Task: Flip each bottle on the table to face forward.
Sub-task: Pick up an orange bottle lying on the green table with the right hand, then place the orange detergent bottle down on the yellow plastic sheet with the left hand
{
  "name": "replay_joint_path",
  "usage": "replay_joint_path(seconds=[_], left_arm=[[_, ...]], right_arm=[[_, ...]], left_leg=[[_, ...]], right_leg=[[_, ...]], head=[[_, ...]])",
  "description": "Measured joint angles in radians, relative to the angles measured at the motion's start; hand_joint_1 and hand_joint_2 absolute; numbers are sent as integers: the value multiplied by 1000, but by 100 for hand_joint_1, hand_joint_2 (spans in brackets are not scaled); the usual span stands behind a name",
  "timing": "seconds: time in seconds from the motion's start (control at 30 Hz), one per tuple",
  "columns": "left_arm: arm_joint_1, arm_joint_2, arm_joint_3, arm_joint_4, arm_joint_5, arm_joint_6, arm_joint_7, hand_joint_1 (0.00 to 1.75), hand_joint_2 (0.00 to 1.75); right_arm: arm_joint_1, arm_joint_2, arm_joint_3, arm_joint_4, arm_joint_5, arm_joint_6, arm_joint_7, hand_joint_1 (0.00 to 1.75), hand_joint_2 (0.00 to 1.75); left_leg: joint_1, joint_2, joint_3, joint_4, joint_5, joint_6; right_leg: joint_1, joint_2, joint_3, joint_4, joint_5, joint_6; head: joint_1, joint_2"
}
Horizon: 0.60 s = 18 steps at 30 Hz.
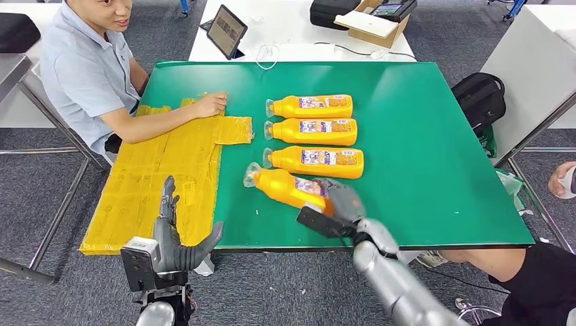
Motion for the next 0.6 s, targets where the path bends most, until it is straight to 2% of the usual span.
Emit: replay_joint_path(seconds=[0.17, 0.37, 0.47, 0.53, 0.6], left_arm=[[5, 0, -3, 0, 24, 9, -16, 0, 175], [10, 2, -14, -1, 32, -14, -23, 0, 175], [13, 8, -33, 0, 90, -117, 8, 0, 175], [19, 13, -47, 1, 147, -199, 29, 0, 175], [25, 17, -59, 3, 174, -234, 32, 0, 175]], right_arm=[[180, 62, -39, -275, -141, -97, -64, 173, 175], [276, 117, -71, -461, -207, -195, -139, 158, 175], [293, 135, -74, -503, -224, -215, -158, 158, 175], [296, 143, -75, -518, -230, -221, -165, 166, 175], [300, 149, -75, -527, -234, -223, -169, 175, 175]], left_leg=[[1, -3, -9, 0, 2, -1], [0, -2, -12, 0, 2, -1], [0, -2, -13, 0, 1, 0], [0, -2, -13, 0, 1, 0], [0, -2, -13, 0, 1, 0]], right_leg=[[1, -1, -7, 1, -1, -1], [0, -1, -10, 1, -1, -1], [-1, -1, -11, 0, -1, 0], [-1, -1, -11, 0, -1, 0], [-1, -1, -11, 0, -1, 0]], head=[[0, 0], [0, 0], [0, 0], [0, 0], [0, 0]])
